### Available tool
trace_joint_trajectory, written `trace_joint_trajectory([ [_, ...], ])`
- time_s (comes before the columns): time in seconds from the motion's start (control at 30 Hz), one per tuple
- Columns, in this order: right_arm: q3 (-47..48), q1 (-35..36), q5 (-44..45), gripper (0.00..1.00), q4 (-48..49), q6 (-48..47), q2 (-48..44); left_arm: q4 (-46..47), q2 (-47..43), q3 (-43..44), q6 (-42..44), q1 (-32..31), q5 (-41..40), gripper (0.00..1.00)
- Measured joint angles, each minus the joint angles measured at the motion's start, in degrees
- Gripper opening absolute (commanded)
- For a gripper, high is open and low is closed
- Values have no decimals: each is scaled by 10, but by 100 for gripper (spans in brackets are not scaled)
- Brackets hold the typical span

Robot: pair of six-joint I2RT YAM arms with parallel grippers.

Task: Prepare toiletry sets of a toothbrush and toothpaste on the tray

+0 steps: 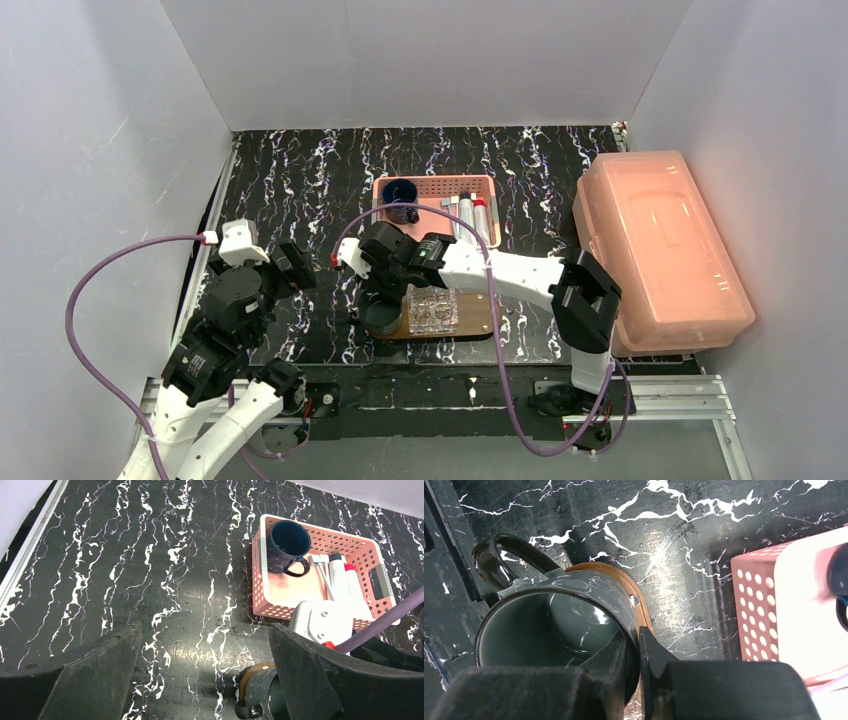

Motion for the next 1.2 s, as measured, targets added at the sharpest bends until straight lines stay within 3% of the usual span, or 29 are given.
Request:
trace_joint_trajectory([
  [0.43, -18, 0, 19, 24, 15, 14, -10, 0, 2, 0, 0, 0, 0, 99],
  [0.7, -18, 0, 18, 28, 28, 22, -13, 0, 4, 0, 0, 0, 0, 99],
  [1.2, -6, 0, 31, 48, 28, 33, -43, 0, 4, 0, 0, 0, 0, 99],
])
